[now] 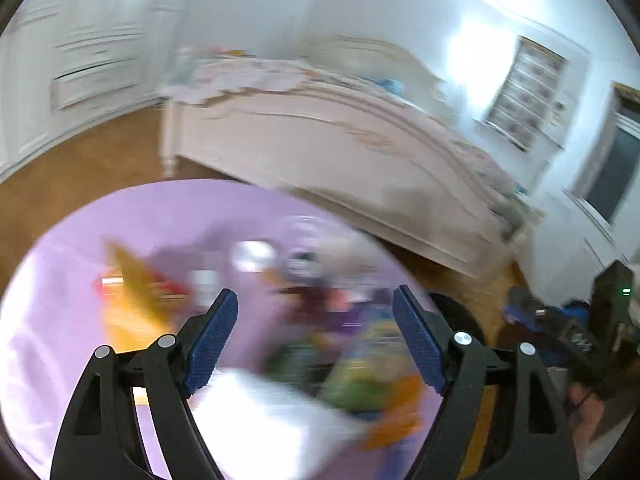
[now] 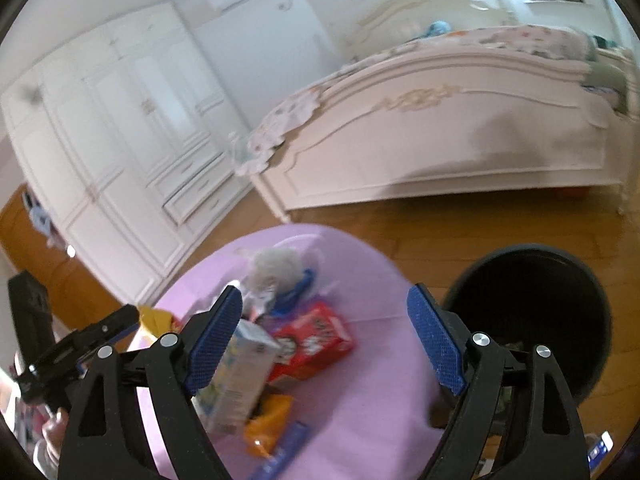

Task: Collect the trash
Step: 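Grasp the yellow bag with the left gripper while the right grasps the white plush toy, then carry both items over the black bin and open both grippers to drop them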

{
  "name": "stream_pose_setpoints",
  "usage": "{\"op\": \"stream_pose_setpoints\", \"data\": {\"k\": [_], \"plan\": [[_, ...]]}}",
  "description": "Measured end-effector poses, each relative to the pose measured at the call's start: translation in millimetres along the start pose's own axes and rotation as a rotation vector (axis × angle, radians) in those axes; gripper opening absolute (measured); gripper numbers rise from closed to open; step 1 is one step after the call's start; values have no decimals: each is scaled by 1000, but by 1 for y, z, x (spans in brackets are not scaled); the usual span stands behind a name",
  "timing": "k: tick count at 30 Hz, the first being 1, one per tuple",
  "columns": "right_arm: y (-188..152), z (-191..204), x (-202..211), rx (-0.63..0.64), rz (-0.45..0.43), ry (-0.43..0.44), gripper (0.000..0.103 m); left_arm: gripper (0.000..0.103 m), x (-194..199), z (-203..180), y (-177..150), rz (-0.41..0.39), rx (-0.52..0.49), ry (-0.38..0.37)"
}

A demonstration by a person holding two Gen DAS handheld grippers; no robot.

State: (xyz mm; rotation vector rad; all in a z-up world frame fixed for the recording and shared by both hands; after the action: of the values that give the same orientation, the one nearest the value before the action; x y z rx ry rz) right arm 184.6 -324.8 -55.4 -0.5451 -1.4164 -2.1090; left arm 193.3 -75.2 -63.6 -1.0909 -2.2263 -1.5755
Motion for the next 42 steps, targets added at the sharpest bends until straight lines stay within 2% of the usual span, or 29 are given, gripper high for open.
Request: {"op": "stream_pose_setpoints", "data": {"k": [5, 9, 14, 21, 24, 26, 28, 30, 32, 34, 37, 42], "plan": [[3, 47, -37, 82, 81, -6, 84, 79, 17, 77, 0, -18, 60, 139], [6, 79, -86, 138, 188, -13, 84, 79, 14, 116, -4, 17, 93, 186], [9, 96, -140, 199, 300, -72, 84, 79, 1, 140, -6, 55, 115, 182], [-3, 98, -178, 243, 406, -116, 84, 79, -14, 135, -9, 88, 77, 143], [-7, 98, -183, 254, 421, -116, 81, 78, -20, 132, -10, 97, 70, 131], [-9, 99, -187, 254, 432, -111, 66, 75, -23, 134, -12, 103, 80, 126], [-12, 99, -187, 252, 441, -106, 59, 70, -23, 136, -12, 105, 86, 126], [-14, 100, -185, 260, 438, -97, 53, 64, -23, 138, -10, 102, 90, 120], [-13, 102, -182, 270, 430, -89, 47, 49, -23, 137, -10, 107, 103, 88], [-13, 104, -177, 278, 413, -83, 45, 41, -22, 135, -10, 104, 101, 83], [-7, 108, -164, 269, 371, -55, 44, 39, -20, 134, -8, 101, 94, 96], [12, 113, -117, 202, 257, 47, 43, 38, 3, 121, 4, 29, 99, 82]]}}
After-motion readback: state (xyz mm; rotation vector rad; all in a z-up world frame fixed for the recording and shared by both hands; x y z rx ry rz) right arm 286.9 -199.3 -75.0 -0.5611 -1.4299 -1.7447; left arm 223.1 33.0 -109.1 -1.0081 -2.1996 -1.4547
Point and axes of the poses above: each gripper's, at about its wrist camera, not at the fingertips, and x roughly against the way its jaws point, z to its left, y to its top, the point moved 9 cm from there along -x, roughly the way its jaws point, and after that the axes turned 10 degrees about -y, right-handed, at the moved point
